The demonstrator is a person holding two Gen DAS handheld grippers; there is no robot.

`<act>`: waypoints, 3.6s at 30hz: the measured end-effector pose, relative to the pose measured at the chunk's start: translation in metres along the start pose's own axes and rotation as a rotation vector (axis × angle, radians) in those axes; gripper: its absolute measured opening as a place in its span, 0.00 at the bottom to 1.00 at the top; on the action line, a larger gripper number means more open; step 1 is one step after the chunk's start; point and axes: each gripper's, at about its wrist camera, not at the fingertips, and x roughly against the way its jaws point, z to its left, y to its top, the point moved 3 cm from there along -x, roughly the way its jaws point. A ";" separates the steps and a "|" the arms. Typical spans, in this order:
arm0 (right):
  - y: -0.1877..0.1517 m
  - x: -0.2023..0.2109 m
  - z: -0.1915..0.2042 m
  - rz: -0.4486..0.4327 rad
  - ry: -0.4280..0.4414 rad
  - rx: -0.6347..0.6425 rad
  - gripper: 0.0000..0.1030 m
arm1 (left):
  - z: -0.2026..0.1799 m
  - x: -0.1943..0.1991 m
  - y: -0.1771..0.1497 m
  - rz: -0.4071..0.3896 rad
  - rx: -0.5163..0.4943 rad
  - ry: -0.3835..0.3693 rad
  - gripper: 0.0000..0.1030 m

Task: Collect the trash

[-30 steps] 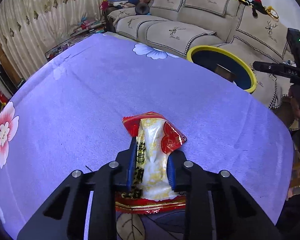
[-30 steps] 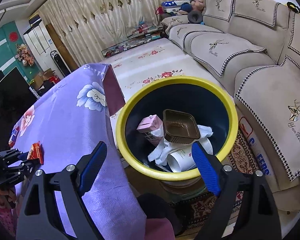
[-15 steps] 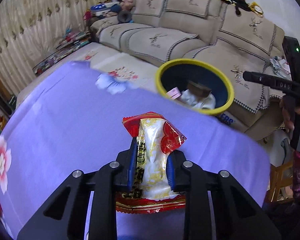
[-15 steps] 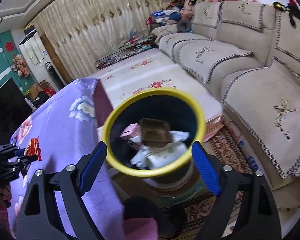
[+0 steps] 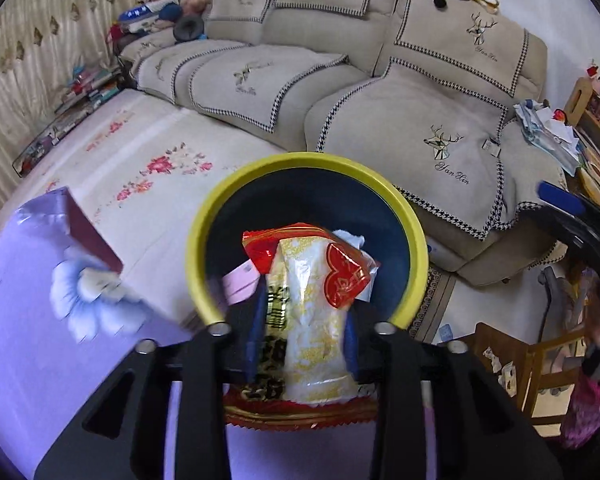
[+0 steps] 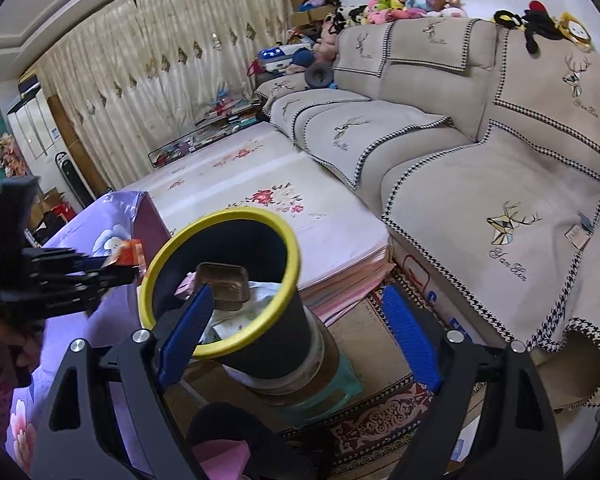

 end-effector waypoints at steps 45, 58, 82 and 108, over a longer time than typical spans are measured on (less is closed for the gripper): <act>-0.045 0.074 0.186 -0.051 0.277 0.355 0.87 | 0.053 0.327 -0.313 -0.441 0.710 0.741 0.95; -0.072 0.105 0.210 -0.065 0.297 0.410 0.89 | 0.030 0.349 -0.364 -0.477 0.789 0.782 0.95; -0.067 0.102 0.209 -0.069 0.293 0.394 0.89 | 0.026 0.333 -0.350 -0.449 0.770 0.764 0.95; -0.071 0.097 0.212 -0.060 0.302 0.388 0.89 | 0.026 0.328 -0.354 -0.440 0.768 0.763 0.95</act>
